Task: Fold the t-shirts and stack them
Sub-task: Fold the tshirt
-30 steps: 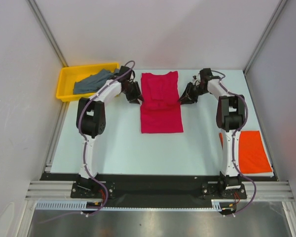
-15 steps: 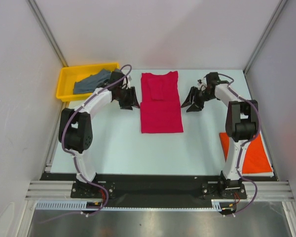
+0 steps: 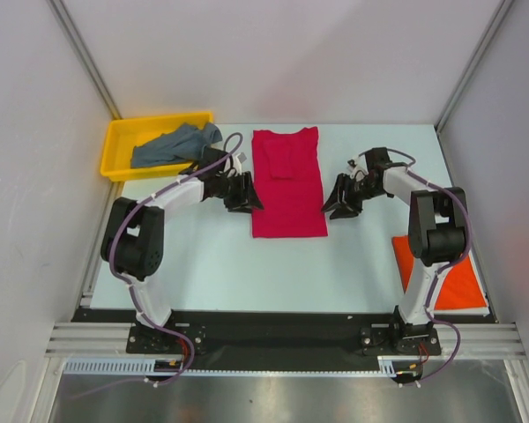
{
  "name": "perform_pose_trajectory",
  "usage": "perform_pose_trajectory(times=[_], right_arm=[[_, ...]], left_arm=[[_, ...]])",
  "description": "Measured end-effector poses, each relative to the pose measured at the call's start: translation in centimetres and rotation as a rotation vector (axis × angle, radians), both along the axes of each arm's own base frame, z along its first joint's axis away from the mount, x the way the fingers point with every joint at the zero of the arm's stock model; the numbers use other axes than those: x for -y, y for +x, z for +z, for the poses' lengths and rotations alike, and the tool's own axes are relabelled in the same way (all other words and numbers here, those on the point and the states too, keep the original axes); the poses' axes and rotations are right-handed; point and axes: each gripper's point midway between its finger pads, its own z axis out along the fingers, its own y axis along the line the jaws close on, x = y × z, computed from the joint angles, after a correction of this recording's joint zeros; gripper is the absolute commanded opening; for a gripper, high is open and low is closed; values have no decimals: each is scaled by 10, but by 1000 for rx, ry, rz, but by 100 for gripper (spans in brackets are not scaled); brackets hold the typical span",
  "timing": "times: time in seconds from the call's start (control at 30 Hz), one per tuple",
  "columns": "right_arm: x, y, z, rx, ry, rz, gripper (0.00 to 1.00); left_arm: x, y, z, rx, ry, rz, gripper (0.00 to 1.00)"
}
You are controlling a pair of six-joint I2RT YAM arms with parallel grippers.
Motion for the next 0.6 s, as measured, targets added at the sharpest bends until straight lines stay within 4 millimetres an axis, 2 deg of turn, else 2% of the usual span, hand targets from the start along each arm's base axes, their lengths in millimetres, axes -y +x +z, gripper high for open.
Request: perform_pose_trajectory(times=[0.2, 0.27, 0.6], right_arm=[[5, -20, -18, -38, -18, 29, 47], [5, -23, -21, -43, -16, 38, 40], [3, -29, -37, -77, 3, 55, 43]], left_arm=[[-1, -14, -13, -42, -9, -11, 52], [-1, -16, -13, -46, -7, -21, 51], [-8, -14, -14, -55, -22, -19, 51]])
